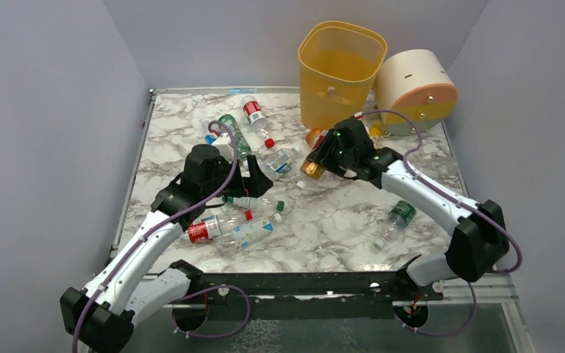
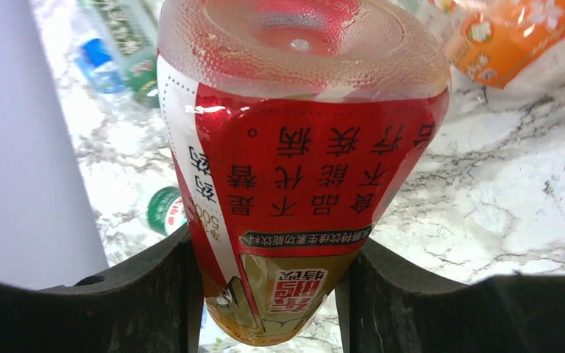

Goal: Put the plastic bottles in the bin
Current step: Pick up the plastic bottle at the center of the board, then place the plastic bottle in the trash bin, then pick up the plastic bottle at the center of the board, then place the plastic bottle in the trash bin.

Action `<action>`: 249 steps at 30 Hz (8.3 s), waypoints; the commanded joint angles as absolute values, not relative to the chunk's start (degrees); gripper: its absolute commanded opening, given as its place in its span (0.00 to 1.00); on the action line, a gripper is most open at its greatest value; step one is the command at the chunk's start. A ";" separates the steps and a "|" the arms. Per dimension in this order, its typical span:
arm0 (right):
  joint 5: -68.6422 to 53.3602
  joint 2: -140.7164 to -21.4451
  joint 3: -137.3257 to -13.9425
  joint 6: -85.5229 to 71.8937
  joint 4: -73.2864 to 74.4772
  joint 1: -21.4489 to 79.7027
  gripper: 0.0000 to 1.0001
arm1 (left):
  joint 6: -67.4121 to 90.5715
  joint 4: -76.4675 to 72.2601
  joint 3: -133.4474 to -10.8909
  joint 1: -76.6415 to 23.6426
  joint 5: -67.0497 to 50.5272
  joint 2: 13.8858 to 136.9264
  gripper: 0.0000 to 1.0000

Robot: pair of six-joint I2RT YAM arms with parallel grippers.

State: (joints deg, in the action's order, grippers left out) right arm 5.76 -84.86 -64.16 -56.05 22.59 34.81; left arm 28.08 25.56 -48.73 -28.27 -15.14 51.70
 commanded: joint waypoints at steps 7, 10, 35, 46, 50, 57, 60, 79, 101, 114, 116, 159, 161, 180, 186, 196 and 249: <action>10.32 -75.40 -75.40 -41.47 27.72 35.06 0.43 | 26.88 19.70 -54.37 -28.56 -14.78 62.75 0.99; 11.27 -75.45 -79.97 -39.05 27.32 34.98 0.43 | 26.51 19.48 -55.40 -28.56 -15.46 64.91 0.99; 17.22 -90.38 -102.48 -22.99 5.01 29.32 0.47 | 27.54 22.60 -53.23 -28.58 -15.47 62.03 0.99; 15.61 -98.78 -108.93 -25.49 2.60 21.95 0.47 | 28.27 24.36 -52.70 -28.57 -15.05 59.46 0.99; 12.42 -102.24 -111.85 -28.24 3.80 18.16 0.47 | 28.30 25.68 -52.65 -28.56 -14.47 58.03 0.99; 8.60 -107.41 -115.98 -29.38 6.41 15.13 0.49 | 28.14 27.01 -52.78 -28.57 -13.93 56.85 0.99; 8.29 -108.60 -116.62 -29.47 7.41 15.03 0.51 | 28.18 27.11 -52.78 -28.52 -13.97 56.74 0.99; 3.24 -107.02 -118.31 -26.85 13.59 14.94 0.90 | 28.35 27.35 -52.67 -28.57 -13.93 55.98 0.99; -4.74 -79.65 -81.89 -23.73 16.58 14.94 0.90 | 27.80 24.62 -53.43 -28.56 -14.56 61.15 0.99; -8.61 -78.05 -63.56 -20.20 10.95 15.03 0.91 | 28.79 22.60 -52.28 -28.56 -15.77 61.91 0.99; -8.70 -79.76 -62.93 -19.48 10.65 15.26 0.91 | 29.04 22.56 -51.76 -28.56 -15.82 61.69 0.99; 4.91 -106.98 -72.11 -10.50 13.80 26.52 0.90 | 30.93 19.88 -41.62 -28.56 -18.94 54.88 0.99; 4.87 -106.80 -70.91 -10.61 13.65 27.06 0.85 | 29.96 20.39 -42.11 -28.56 -19.63 55.19 0.99; 8.83 -103.46 -69.61 -13.59 19.38 33.39 0.52 | 33.34 20.32 -35.95 -28.56 -21.41 44.12 0.99; 8.72 -99.48 -67.54 -16.98 22.63 35.19 0.49 | 34.08 19.12 -34.90 -28.56 -24.14 42.39 0.99; 7.07 -91.32 -67.58 -21.31 29.27 36.65 0.47 | 34.10 21.22 -36.01 -28.59 -27.24 39.57 0.99; -0.96 -94.47 -107.94 -14.05 13.25 30.39 0.53 | 39.21 12.59 -31.64 -28.56 -18.58 44.55 0.99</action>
